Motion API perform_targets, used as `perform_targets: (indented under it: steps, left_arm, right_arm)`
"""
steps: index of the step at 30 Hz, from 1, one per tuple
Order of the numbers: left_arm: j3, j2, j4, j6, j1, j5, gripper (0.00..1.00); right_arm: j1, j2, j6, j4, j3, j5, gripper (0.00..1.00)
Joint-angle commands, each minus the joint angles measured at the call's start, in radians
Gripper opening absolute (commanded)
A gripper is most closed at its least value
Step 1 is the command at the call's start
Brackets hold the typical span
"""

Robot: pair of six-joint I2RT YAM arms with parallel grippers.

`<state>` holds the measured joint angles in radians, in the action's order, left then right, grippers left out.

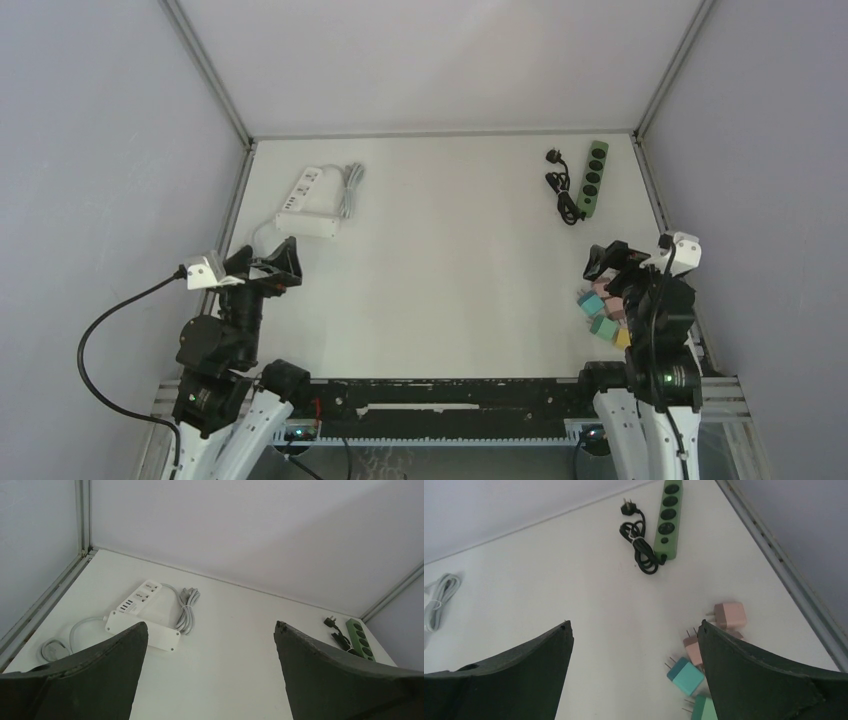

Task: Insert the plug
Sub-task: Pick up the plug from the center of the board.

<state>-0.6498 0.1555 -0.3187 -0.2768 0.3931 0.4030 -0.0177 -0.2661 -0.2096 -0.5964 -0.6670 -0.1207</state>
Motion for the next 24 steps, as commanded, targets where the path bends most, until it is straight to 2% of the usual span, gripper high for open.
perform_targets:
  steps: [1, 6, 11, 16, 24]
  left_arm:
    - [0.019, 0.013, 0.038, 0.031, 0.022, 0.017, 1.0]
    - [0.021, 0.007, 0.038, 0.037, 0.052, 0.022, 1.0]
    - [0.022, 0.005, 0.04, 0.045, 0.085, 0.044, 1.0]
    - [0.026, 0.007, 0.04, 0.048, 0.151, 0.057, 1.0]
    - [0.035, 0.003, 0.056, 0.053, 0.164, 0.05, 1.0]
  right_arm:
    - [-0.005, -0.109, -0.062, -0.036, -0.053, -0.043, 1.0]
    - [-0.049, -0.27, -0.077, -0.029, -0.062, -0.005, 1.0]
    - [-0.165, -0.438, -0.105, -0.007, -0.073, 0.047, 1.0]
    - [-0.265, -0.54, -0.098, 0.073, -0.057, 0.076, 0.99]
    - [-0.407, -0.73, -0.114, 0.212, -0.044, 0.134, 0.98]
